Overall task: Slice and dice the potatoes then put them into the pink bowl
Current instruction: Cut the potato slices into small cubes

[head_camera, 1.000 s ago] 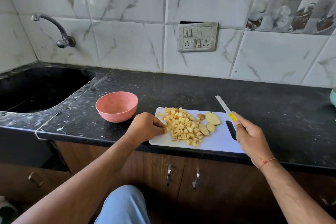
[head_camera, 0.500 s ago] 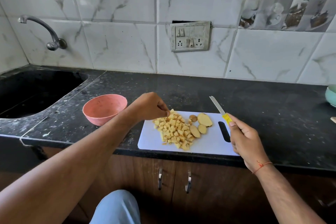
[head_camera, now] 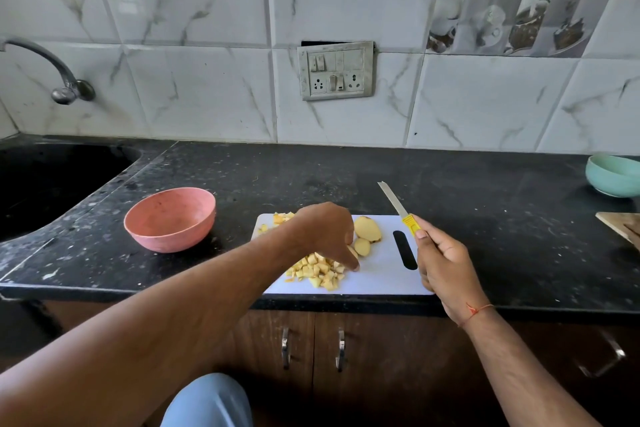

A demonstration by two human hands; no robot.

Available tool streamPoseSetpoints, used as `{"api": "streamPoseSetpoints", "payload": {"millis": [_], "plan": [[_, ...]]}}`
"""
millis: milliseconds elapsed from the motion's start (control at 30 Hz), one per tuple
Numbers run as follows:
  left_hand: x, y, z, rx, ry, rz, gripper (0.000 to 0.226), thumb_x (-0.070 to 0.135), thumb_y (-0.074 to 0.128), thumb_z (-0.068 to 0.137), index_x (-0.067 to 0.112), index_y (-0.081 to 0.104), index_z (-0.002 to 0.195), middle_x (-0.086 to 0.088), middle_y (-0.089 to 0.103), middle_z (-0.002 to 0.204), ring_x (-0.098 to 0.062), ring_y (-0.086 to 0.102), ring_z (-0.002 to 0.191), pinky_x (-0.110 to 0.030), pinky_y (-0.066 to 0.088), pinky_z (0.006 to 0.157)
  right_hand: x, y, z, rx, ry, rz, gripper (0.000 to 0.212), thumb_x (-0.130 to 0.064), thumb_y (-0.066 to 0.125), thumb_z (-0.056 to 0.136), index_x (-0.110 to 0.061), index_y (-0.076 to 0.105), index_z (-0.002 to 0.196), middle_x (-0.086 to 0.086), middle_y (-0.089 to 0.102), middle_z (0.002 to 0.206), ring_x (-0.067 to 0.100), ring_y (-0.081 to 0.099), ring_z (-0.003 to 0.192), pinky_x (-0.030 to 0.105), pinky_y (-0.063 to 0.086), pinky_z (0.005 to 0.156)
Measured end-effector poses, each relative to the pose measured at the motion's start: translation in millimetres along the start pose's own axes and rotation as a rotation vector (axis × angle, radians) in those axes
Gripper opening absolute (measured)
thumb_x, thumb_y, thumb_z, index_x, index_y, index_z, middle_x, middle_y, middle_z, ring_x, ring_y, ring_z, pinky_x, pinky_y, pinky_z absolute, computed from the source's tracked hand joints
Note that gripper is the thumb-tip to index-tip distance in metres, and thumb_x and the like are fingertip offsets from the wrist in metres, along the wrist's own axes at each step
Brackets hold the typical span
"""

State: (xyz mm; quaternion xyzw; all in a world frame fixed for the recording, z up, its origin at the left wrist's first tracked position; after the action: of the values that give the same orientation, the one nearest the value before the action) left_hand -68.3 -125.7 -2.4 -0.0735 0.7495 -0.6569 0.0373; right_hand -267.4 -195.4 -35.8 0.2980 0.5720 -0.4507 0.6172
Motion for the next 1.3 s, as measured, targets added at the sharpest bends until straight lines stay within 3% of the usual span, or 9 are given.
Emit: {"api": "streamPoseSetpoints", "payload": {"millis": [100, 300, 533, 800, 933, 1033, 1100, 1167, 1300], "plan": [[-0.6, 0.2, 1.9, -0.022, 0.013, -0.032, 0.068, 0.065, 0.085, 0.076, 0.023, 0.074, 0.128, 0.007, 0.076, 0.116, -0.018, 0.069, 0.103, -0.036, 0.059, 0.089, -1.6, 0.0, -0.6, 0.003, -0.003, -0.01, 0.033, -0.028, 0.05, 0.11, -0.051, 0.063, 0.13, 0.0, 0.03, 0.062, 0.01, 0.027, 0.049, 0.025, 0.027, 0.043], [-2.3, 3.5, 7.7, -0.098, 0.062, -0.162, 0.066, 0.052, 0.093, 0.073, 0.024, 0.073, 0.13, 0.013, 0.067, 0.103, -0.012, 0.063, 0.09, -0.024, 0.045, 0.07, -0.4, 0.6, 0.6, -0.001, -0.008, -0.014, 0.033, -0.029, 0.05, 0.11, -0.05, 0.063, 0.132, 0.001, 0.029, 0.063, 0.011, 0.026, 0.05, 0.024, 0.026, 0.044], [-35.6, -35.1, -11.2, 0.12, 0.084, -0.373, 0.057, 0.059, 0.092, 0.073, 0.032, 0.076, 0.12, 0.02, 0.073, 0.112, 0.002, 0.066, 0.102, -0.021, 0.052, 0.088, -1.9, 0.1, 0.1, 0.002, -0.023, 0.0, 0.032, -0.028, 0.051, 0.11, -0.051, 0.067, 0.126, 0.002, 0.028, 0.064, 0.011, 0.025, 0.051, 0.024, 0.026, 0.043], [-107.9, 1.7, -97.3, 0.206, -0.122, -0.464, 0.066, 0.071, 0.091, 0.064, 0.043, 0.076, 0.121, 0.027, 0.073, 0.109, 0.007, 0.066, 0.091, -0.007, 0.047, 0.068, -3.5, 3.1, -3.1, 0.004, -0.045, -0.081, 0.032, -0.027, 0.051, 0.109, -0.042, 0.066, 0.134, -0.022, 0.044, 0.054, 0.002, 0.037, 0.051, 0.016, 0.033, 0.054], [-116.7, 33.9, -122.0, 0.234, -0.199, -0.436, 0.073, 0.077, 0.087, 0.063, 0.042, 0.074, 0.126, 0.023, 0.07, 0.12, 0.003, 0.065, 0.094, -0.012, 0.046, 0.073, -7.1, 7.6, -4.7, 0.001, -0.054, -0.162, 0.032, -0.029, 0.053, 0.109, -0.044, 0.065, 0.134, -0.036, 0.057, 0.067, -0.005, 0.049, 0.072, 0.017, 0.039, 0.068], [-122.3, 43.9, -131.7, 0.28, -0.235, -0.437, 0.078, 0.073, 0.087, 0.067, 0.037, 0.071, 0.134, 0.019, 0.068, 0.124, 0.001, 0.06, 0.098, -0.012, 0.042, 0.075, -12.5, 12.4, -8.5, 0.0, -0.086, -0.27, 0.034, -0.031, 0.053, 0.109, -0.038, 0.065, 0.139, -0.024, 0.075, 0.101, 0.005, 0.066, 0.091, 0.027, 0.053, 0.086], [-129.1, 50.2, -139.0, 0.307, -0.243, -0.497, 0.082, 0.071, 0.089, 0.067, 0.034, 0.07, 0.137, 0.023, 0.065, 0.114, 0.001, 0.059, 0.094, -0.009, 0.041, 0.071, -18.6, 24.1, -17.1, -0.035, -0.128, -0.365, 0.036, -0.031, 0.051, 0.109, -0.036, 0.062, 0.143, -0.018, 0.071, 0.079, 0.014, 0.06, 0.069, 0.032, 0.054, 0.071], [-134.8, 54.8, -144.6, 0.338, -0.235, -0.531, 0.081, 0.07, 0.09, 0.066, 0.034, 0.07, 0.136, 0.024, 0.062, 0.106, 0.002, 0.06, 0.09, -0.009, 0.042, 0.067, -27.8, 45.3, -32.6, -0.082, -0.201, -0.457, 0.039, -0.03, 0.049, 0.109, -0.041, 0.057, 0.145, -0.013, 0.049, 0.055, 0.011, 0.042, 0.051, 0.026, 0.04, 0.053], [-144.0, 64.0, -147.6, 0.403, -0.266, -0.606, 0.076, 0.074, 0.088, 0.065, 0.037, 0.074, 0.129, 0.022, 0.066, 0.11, 0.0, 0.062, 0.091, -0.011, 0.046, 0.071, -44.9, 102.3, -78.7, -0.203, -0.338, -0.674, 0.046, -0.032, 0.049, 0.108, -0.042, 0.046, 0.153, -0.008, 0.043, 0.048, 0.01, 0.04, 0.045, 0.026, 0.03, 0.047]]}}
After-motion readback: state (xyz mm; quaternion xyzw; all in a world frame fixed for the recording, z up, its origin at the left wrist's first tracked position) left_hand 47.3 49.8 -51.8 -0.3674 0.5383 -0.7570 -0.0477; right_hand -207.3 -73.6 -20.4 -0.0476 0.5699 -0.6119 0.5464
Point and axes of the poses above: each hand's wrist, its own z-axis towards the middle knuckle, its own y-axis out of the palm, x = y × z, the point moved 8 cm from there along z, towards the middle knuckle
